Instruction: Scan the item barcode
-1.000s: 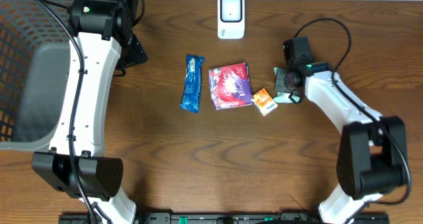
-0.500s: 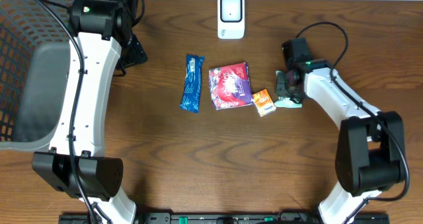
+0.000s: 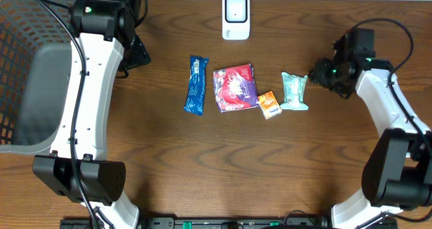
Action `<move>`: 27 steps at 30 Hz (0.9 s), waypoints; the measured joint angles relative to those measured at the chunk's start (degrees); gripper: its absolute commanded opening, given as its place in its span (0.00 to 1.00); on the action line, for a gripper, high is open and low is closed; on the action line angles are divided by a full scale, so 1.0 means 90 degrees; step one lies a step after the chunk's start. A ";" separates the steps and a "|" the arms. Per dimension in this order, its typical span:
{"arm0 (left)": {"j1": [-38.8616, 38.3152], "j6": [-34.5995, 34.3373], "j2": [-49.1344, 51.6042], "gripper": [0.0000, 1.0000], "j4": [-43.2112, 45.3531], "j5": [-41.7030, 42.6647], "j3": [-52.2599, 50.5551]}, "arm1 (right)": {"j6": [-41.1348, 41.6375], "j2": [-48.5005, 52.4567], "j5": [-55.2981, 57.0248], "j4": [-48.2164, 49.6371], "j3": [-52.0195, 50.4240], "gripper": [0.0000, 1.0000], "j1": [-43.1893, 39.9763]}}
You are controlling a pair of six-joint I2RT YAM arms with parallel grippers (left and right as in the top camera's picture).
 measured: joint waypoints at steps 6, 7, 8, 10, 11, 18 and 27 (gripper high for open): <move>0.0000 0.0000 0.0000 0.98 0.0002 -0.0002 0.0000 | -0.0301 0.0593 -0.1309 0.0415 -0.0352 0.56 -0.0153; 0.0000 0.0000 0.0000 0.98 0.0000 0.0000 0.0000 | -0.0325 0.0709 -0.1445 0.0469 -0.0376 0.57 -0.0153; 0.0000 0.0000 0.0000 0.98 0.0002 -0.0002 0.0000 | -0.0347 0.0814 -0.1547 0.0498 -0.0384 0.57 -0.0153; 0.0000 0.0000 0.0000 0.98 0.0000 -0.0002 0.0000 | -0.0374 0.0986 -0.1688 0.0520 -0.0386 0.61 -0.0153; 0.0000 0.0000 0.0000 0.98 0.0000 0.0000 0.0000 | -0.0386 0.1071 -0.1729 0.0529 -0.0386 0.61 -0.0153; 0.0000 0.0000 0.0000 0.98 0.0002 0.0000 0.0000 | -0.0427 0.1479 -0.2310 0.0658 -0.0260 0.13 -0.0187; 0.0000 0.0000 0.0000 0.98 0.0000 0.0000 0.0000 | -0.0410 0.1542 -0.2450 0.0403 -0.0121 0.01 -0.0240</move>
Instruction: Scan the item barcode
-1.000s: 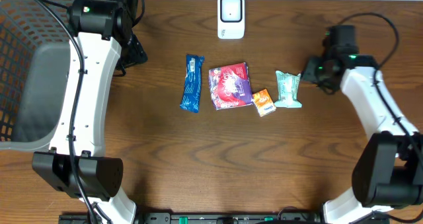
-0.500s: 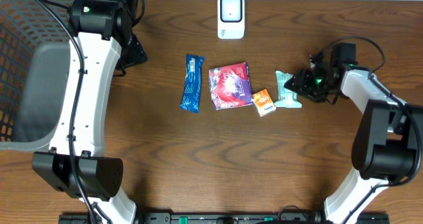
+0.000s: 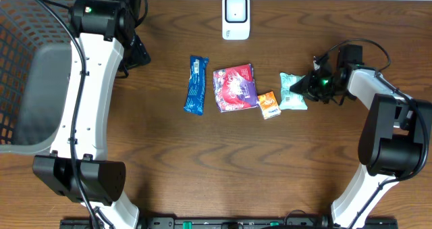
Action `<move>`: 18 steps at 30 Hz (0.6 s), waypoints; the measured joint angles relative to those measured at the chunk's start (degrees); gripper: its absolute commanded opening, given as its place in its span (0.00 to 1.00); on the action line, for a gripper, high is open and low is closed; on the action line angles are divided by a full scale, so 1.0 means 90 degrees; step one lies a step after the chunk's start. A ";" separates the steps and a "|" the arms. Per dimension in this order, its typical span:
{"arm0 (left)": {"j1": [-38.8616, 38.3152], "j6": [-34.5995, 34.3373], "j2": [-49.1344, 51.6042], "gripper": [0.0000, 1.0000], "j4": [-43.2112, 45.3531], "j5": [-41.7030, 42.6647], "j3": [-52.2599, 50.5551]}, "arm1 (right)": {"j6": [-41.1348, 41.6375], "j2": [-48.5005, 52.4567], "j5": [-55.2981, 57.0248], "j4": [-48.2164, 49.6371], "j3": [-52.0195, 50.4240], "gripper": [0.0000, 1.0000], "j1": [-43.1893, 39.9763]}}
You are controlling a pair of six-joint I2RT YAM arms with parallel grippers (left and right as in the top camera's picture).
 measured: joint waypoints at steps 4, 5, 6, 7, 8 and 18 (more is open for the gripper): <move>0.0000 0.0000 0.0000 0.98 0.0000 0.0000 0.0000 | 0.0019 -0.0250 0.0809 -0.0690 0.0189 0.01 0.0083; 0.0000 0.0000 0.0000 0.98 0.0000 -0.0002 0.0000 | 0.0034 -0.0389 0.1200 -0.0850 0.0221 0.01 0.0136; 0.0000 0.0000 0.0000 0.98 0.0000 0.0000 0.0000 | 0.0049 -0.0517 0.1547 -0.0945 0.0243 0.01 0.0182; 0.0000 0.0000 0.0000 0.98 0.0000 0.0000 0.0000 | 0.0070 -0.0670 0.1953 -0.0998 0.0250 0.01 0.0238; 0.0000 0.0000 0.0000 0.98 0.0000 0.0000 0.0000 | 0.0097 -0.0823 0.2346 -0.1039 0.0257 0.01 0.0299; 0.0000 0.0000 0.0000 0.98 0.0002 -0.0002 0.0000 | 0.0661 -0.1430 0.6832 -0.1396 0.0413 0.01 0.1523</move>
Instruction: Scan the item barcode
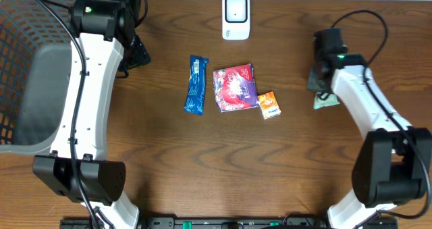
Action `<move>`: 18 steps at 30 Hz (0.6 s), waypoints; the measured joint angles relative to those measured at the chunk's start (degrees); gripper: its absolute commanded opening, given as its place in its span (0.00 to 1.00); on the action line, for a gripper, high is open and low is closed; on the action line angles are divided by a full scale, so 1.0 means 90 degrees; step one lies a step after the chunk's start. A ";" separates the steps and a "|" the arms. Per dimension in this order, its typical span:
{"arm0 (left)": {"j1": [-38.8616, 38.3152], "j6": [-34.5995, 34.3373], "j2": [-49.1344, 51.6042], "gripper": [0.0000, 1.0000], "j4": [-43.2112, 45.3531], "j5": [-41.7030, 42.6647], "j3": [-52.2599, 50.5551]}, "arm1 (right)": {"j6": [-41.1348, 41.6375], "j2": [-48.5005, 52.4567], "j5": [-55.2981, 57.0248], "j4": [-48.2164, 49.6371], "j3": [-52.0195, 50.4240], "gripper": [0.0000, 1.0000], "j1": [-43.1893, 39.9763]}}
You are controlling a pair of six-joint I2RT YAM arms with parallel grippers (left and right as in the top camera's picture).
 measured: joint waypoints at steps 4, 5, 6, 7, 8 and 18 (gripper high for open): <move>0.0000 0.0000 0.0000 0.98 0.0000 0.0002 0.0000 | 0.0253 0.0503 0.1343 0.0024 0.0000 0.01 0.0257; 0.0000 0.0000 0.0000 0.98 -0.0002 0.0000 0.0000 | 0.0296 0.0731 0.1661 0.0034 0.0000 0.02 0.0311; 0.0000 0.0000 0.0000 0.98 -0.0002 0.0002 0.0000 | 0.0311 0.0874 0.1814 0.0029 0.0000 0.04 0.0338; 0.0000 0.0000 0.0000 0.98 -0.0002 0.0002 0.0000 | 0.0335 0.1049 0.1979 0.0015 0.0000 0.07 0.0367; 0.0000 0.0000 0.0000 0.98 -0.0002 0.0000 0.0000 | 0.0352 0.1185 0.2084 -0.0002 -0.0002 0.11 0.0391; 0.0000 0.0000 0.0000 0.98 -0.0002 0.0002 0.0000 | 0.0452 0.1409 0.1435 0.0017 0.0134 0.70 0.0945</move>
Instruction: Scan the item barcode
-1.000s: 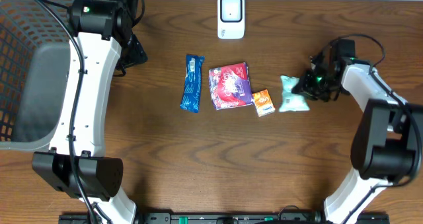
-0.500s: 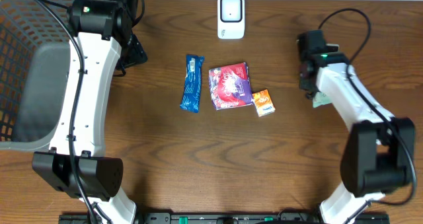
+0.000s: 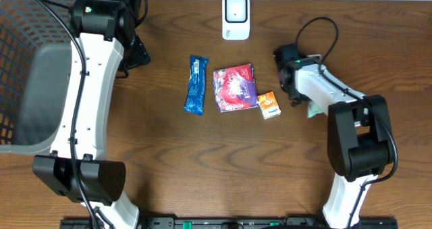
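Observation:
The white barcode scanner (image 3: 235, 16) stands at the back middle of the table. A corner of the teal packet (image 3: 314, 110) shows from under my right forearm. My right gripper (image 3: 309, 106) is mostly hidden beneath that arm and seems shut on the packet. The right wrist has swung in toward the table's middle, just right of the orange packet (image 3: 269, 105). My left gripper (image 3: 137, 56) is at the back left, away from the items, and its jaws are too dark to read.
A blue packet (image 3: 196, 85) and a pink-red packet (image 3: 234, 88) lie in a row left of the orange one. A dark mesh basket (image 3: 20, 26) fills the far left. The left arm rises along the left side.
My right arm has swung left toward the middle of the table. The teal packet has moved left with it and is now almost wholly covered by the forearm. The left arm has not moved.
The teal packet first lay at the right end of the row, with my right gripper just beside it. Then the gripper was on the packet. After that the packet was off its spot, under the arm farther right. Now it is nearer the middle.

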Action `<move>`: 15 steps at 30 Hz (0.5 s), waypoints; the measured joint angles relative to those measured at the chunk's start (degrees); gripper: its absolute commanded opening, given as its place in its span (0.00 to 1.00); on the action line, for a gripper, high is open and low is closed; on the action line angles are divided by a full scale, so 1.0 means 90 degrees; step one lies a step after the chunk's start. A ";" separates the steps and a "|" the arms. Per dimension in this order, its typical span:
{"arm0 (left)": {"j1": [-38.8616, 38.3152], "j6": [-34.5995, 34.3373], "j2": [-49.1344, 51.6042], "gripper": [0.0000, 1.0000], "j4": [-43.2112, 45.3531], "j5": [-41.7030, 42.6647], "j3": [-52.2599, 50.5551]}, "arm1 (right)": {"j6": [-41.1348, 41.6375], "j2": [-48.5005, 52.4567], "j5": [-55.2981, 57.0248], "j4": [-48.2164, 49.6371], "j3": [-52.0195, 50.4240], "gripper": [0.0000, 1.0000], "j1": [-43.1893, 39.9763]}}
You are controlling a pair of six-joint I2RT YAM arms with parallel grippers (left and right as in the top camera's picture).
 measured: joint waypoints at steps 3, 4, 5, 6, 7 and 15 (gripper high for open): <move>0.0000 0.0000 0.0000 0.98 0.0002 -0.0002 0.0000 | 0.0024 0.0000 -0.0566 -0.0036 0.0211 0.81 0.0107; 0.0000 0.0000 0.0000 0.98 0.0002 0.0000 0.0000 | 0.0022 0.0000 -0.0622 -0.0083 0.0318 0.89 0.0121; 0.0000 0.0000 0.0000 0.98 0.0000 -0.0002 0.0000 | 0.0041 0.0000 -0.0792 -0.0221 0.0466 0.99 0.0124; 0.0000 0.0000 0.0000 0.98 0.0000 0.0000 0.0000 | 0.0049 0.0000 -0.0957 -0.0372 0.0651 0.99 0.0121; 0.0000 0.0000 0.0000 0.98 0.0002 0.0000 0.0000 | 0.0017 0.0000 -0.1078 -0.0508 0.0809 0.99 0.0104; 0.0000 0.0000 0.0000 0.98 0.0000 0.0000 0.0000 | 0.0019 -0.0027 -0.2062 -0.1787 0.2480 0.93 -0.0466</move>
